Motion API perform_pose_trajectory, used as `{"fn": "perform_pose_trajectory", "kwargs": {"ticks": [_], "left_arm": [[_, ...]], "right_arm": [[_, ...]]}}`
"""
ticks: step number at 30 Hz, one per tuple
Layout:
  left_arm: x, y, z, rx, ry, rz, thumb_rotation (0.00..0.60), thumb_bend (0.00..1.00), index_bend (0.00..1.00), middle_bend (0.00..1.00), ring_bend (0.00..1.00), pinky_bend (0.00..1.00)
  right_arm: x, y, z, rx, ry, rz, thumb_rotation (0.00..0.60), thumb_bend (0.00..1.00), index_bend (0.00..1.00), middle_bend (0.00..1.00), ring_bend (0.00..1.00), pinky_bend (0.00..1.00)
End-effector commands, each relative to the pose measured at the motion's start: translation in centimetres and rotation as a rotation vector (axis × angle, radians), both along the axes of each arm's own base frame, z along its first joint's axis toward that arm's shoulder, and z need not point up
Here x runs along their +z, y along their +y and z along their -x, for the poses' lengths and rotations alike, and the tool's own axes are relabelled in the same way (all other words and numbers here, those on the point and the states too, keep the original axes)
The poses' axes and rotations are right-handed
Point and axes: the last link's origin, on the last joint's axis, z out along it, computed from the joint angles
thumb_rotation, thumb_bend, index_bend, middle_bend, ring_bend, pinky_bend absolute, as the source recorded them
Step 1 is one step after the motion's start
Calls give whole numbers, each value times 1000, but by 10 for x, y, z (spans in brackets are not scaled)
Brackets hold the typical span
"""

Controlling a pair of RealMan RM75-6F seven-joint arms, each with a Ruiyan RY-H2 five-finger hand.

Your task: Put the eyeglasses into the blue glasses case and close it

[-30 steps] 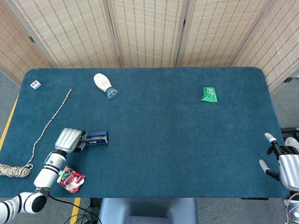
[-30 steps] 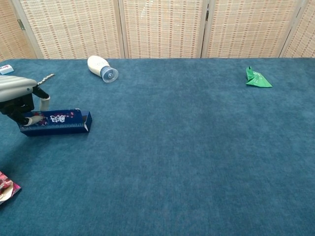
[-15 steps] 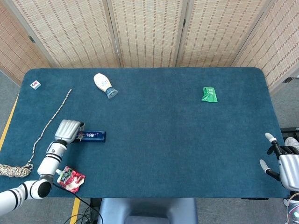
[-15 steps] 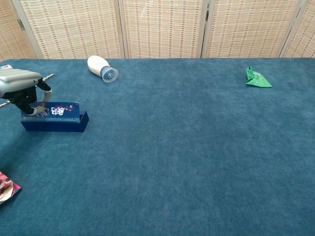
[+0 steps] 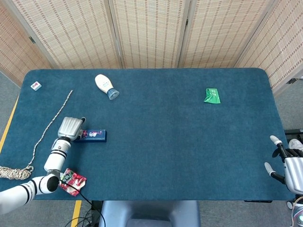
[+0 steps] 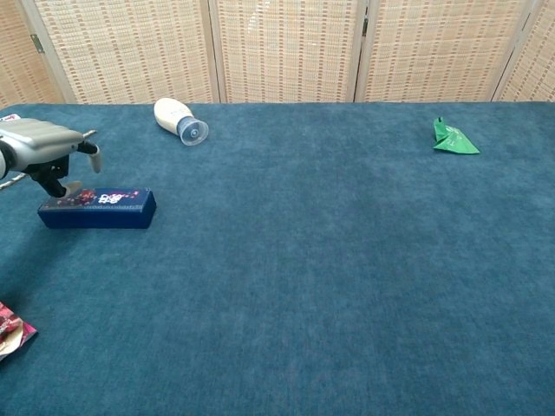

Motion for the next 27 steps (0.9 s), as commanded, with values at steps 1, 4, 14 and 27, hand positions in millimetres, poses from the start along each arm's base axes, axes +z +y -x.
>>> {"fn": "perform_pose_trajectory", "kwargs": {"ticks": [1,4,14,27], "left_arm": [[2,4,-3,4,1,-24,600,515,182,1000,961,979],[9,2,-7,22,-45,-21,600,514,158,1000,961,978],[17,-23,-21,50,-100,122,600,488,158,1000,958,976],[-9,-20,-20,80,-105,152,600,406,189,1000,957,976]], "right_arm": [[0,0,0,-1,0,1,600,265,141,519,488,376],[1,0,1,-1,0,4,600,265,141,519,488,376],[-1,-2,1,1,-4,-3,600,266,141,519,488,376],[0,-1,5,-8,-10,2,600,265,141,519,488,376]]}}
